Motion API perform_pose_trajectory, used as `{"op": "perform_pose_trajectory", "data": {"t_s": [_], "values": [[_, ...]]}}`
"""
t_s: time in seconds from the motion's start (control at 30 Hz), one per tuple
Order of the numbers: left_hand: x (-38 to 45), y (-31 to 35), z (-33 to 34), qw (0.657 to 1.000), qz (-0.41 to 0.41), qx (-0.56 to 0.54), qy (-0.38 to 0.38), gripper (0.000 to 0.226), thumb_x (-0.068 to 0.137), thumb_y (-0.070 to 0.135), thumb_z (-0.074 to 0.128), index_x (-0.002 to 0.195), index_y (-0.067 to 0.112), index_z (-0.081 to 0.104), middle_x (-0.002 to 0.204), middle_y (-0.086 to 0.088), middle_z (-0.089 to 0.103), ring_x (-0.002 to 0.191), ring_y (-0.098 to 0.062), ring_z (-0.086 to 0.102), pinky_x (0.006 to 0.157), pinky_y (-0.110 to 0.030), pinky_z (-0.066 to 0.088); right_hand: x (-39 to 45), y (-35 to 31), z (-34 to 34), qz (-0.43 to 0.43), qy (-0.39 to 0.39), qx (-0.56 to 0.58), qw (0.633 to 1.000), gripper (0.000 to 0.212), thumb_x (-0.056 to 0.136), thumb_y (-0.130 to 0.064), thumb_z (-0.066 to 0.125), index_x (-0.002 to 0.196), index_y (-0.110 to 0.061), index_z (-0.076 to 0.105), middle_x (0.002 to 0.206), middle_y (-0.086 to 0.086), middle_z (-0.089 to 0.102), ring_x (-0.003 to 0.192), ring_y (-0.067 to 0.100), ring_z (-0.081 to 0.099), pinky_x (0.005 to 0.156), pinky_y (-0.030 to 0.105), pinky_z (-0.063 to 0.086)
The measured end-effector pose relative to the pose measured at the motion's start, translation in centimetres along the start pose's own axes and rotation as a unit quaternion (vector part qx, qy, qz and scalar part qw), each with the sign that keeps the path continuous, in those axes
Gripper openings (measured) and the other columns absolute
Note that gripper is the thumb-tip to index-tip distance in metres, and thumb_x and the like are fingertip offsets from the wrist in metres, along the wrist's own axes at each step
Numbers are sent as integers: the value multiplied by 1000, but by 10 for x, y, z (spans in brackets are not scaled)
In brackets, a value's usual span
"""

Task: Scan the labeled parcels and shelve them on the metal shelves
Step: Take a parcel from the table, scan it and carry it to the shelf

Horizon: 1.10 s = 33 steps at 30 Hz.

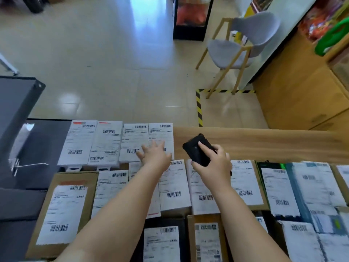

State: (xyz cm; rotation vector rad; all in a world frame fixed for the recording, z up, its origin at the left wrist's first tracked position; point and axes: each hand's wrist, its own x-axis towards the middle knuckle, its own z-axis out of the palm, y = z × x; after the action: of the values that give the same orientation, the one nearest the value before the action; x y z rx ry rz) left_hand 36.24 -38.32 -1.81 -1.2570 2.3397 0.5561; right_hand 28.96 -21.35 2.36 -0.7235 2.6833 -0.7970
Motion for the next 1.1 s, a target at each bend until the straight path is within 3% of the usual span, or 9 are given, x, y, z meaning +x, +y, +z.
{"op": "perform_pose_trajectory", "data": {"t_s": [0.13,0.27,0.37,0.43,0.53,0.63,0.73,0.9,1.1], "values": [[29,26,7,999,24,20,-16,67,102,50,38,160,36,6,168,-3,-5,149,-41,2,116,-63,8,33,16,9,6,-22,2,1000,63,77,-38,76,135,-45,53,137,-1,44,119,23,36,104,44,36],[48,51,11,994,31,-93,58,69,93,50,59,153,44,27,166,-8,1,148,-36,7,119,-56,16,58,34,9,16,-29,32,999,64,76,-31,76,134,-44,53,136,-1,44,119,21,34,104,44,39],[62,56,10,967,-65,-240,52,109,76,54,79,157,32,10,164,-13,2,148,-37,8,119,-53,24,74,45,8,27,-36,36,998,64,77,-31,76,135,-44,53,138,-1,43,121,20,32,104,43,39],[65,60,9,969,-108,-219,31,120,70,62,80,156,16,11,161,-17,13,147,-36,13,119,-48,25,81,51,9,26,-36,33,998,64,76,-33,77,135,-44,53,137,-1,43,121,20,33,104,45,39],[68,67,9,972,-117,-197,46,106,65,65,82,140,10,32,147,-12,38,139,-32,31,111,-45,36,84,55,12,25,-45,43,998,64,76,-34,77,134,-45,53,136,-1,43,121,21,34,104,46,40],[67,71,1,959,-92,-257,71,79,67,50,86,121,16,38,129,-7,55,119,-27,55,92,-42,51,80,55,9,19,-52,42,998,64,76,-34,76,135,-44,53,137,-1,44,121,22,34,104,47,39],[61,65,-14,914,-67,-395,68,44,84,28,72,115,19,42,117,-1,63,89,-16,63,60,-28,49,69,52,1,20,-49,58,997,64,75,-34,76,134,-45,54,135,-2,44,121,20,33,105,46,38],[41,43,-25,812,-59,-578,-45,56,87,10,70,137,14,45,128,-12,61,97,-20,66,78,-40,59,47,38,-19,38,-47,8,998,63,77,-41,74,135,-47,51,138,-2,42,124,23,34,107,45,29],[4,12,-31,704,-9,-710,-30,57,85,-5,72,136,11,49,118,-10,67,105,-29,69,71,-39,60,17,9,-38,40,-78,-6,996,63,79,-44,71,138,-48,49,137,-3,42,123,23,34,101,42,32]]}}
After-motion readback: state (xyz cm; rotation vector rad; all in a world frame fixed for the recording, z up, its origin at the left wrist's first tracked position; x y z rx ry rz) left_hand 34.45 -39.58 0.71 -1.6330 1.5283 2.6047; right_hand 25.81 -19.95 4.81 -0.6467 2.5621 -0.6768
